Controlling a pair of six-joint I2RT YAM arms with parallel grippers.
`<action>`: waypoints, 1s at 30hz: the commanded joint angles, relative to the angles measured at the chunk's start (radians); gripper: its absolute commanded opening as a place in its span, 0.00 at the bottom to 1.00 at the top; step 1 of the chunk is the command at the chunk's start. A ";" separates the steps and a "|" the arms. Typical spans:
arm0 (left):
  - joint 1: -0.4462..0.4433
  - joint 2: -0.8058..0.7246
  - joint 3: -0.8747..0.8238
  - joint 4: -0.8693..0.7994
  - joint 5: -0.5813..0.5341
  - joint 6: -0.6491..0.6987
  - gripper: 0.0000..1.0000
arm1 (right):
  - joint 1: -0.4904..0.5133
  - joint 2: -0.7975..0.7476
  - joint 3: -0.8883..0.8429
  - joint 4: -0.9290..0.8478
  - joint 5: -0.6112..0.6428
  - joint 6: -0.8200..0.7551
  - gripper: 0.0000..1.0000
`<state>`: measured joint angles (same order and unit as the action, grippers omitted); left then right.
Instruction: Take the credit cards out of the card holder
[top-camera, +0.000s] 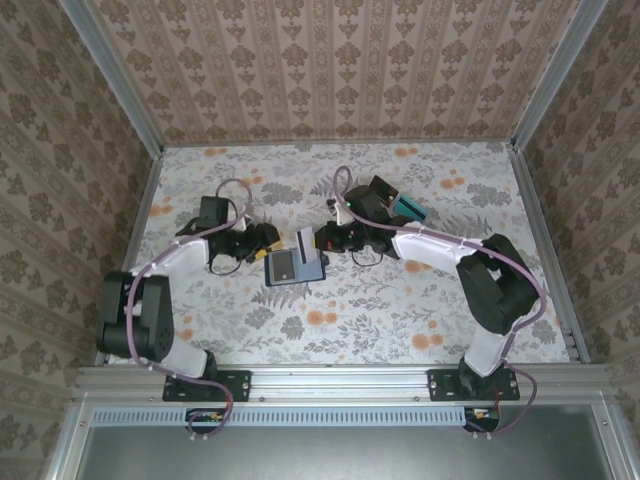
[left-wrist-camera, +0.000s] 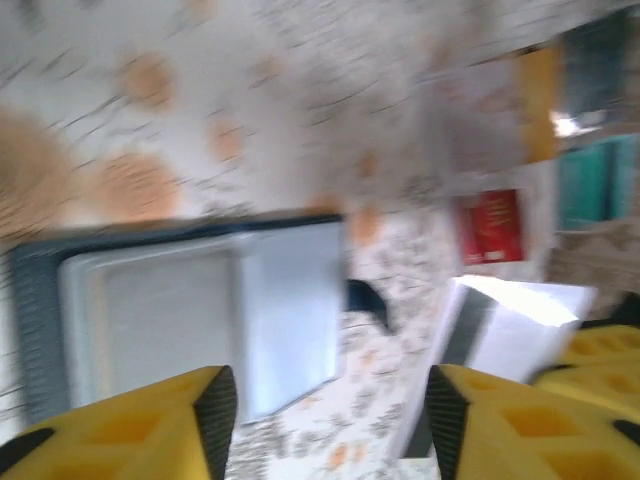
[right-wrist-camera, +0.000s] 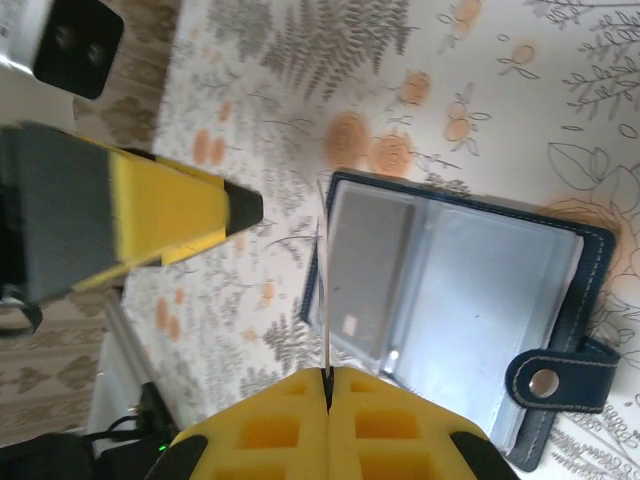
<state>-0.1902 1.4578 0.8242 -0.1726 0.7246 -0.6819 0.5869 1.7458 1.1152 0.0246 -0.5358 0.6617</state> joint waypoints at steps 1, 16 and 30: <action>-0.014 -0.079 -0.024 0.185 0.130 -0.093 0.65 | -0.037 -0.065 -0.039 0.131 -0.136 0.064 0.00; -0.121 -0.034 0.140 0.450 0.290 -0.280 0.48 | -0.173 -0.150 -0.051 0.568 -0.375 0.471 0.00; -0.152 -0.017 0.114 0.740 0.283 -0.484 0.00 | -0.189 -0.121 -0.003 0.655 -0.412 0.558 0.19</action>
<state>-0.3279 1.4239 0.9474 0.4469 1.0134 -1.0847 0.3916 1.6234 1.0702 0.5945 -0.9192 1.1885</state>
